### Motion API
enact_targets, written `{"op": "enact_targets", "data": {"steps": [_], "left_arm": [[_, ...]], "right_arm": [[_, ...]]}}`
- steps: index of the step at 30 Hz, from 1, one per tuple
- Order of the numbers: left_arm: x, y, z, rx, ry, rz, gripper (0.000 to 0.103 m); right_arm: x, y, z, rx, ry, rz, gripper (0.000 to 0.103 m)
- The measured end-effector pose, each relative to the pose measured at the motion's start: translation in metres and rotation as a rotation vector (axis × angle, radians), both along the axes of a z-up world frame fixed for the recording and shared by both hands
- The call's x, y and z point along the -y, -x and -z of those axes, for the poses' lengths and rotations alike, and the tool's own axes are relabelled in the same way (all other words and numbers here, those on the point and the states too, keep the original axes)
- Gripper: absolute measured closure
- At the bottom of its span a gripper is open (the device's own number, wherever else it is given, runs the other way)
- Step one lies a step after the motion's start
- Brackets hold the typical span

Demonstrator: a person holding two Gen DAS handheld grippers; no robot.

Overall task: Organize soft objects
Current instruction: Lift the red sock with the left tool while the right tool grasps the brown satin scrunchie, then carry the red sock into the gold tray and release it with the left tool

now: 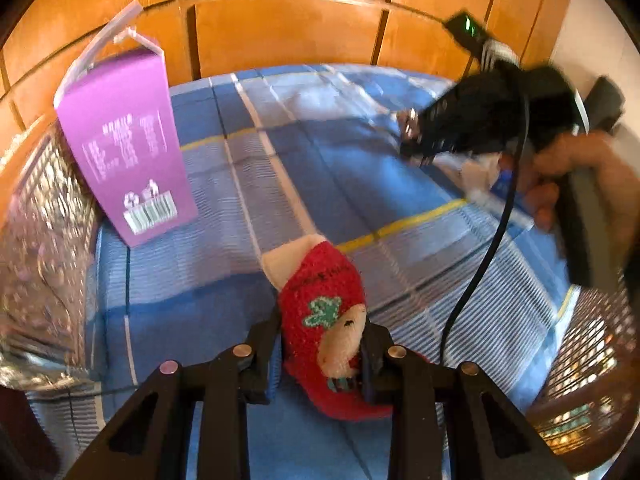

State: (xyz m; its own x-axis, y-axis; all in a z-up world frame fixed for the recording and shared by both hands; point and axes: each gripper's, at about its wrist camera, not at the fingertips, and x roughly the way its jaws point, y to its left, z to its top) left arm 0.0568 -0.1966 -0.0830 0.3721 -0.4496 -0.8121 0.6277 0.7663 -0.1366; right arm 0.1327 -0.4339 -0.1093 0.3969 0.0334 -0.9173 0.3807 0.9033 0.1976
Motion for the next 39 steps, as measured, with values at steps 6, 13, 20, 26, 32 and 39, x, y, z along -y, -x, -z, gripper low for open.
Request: {"op": "enact_targets", "data": {"steps": [6,13,20,26,32,39], "left_arm": [[0.023,-0.011,-0.058,0.092,0.059,0.037,0.074],[0.056,-0.073,-0.117,0.107,0.094,0.005,0.074],[0.011,-0.167,-0.172,0.181,0.095,-0.246,0.074],[-0.109,-0.203,-0.179,0.225,0.073,-0.502,0.074],[-0.224,-0.158,-0.144,0.256,0.009,-0.663,0.073],[-0.321,-0.066,-0.086,0.243,-0.055,-0.851,0.072]], "right_arm": [[0.005,0.001,0.001,0.012,-0.028,0.014,0.095],[0.002,0.005,-0.003,0.020,0.001,-0.010,0.095],[-0.005,0.002,-0.003,0.019,0.051,-0.045,0.095],[-0.018,-0.001,-0.004,0.006,0.157,-0.099,0.095],[-0.030,-0.002,-0.003,-0.005,0.264,-0.147,0.095],[-0.038,-0.002,-0.002,-0.010,0.325,-0.174,0.095]]}}
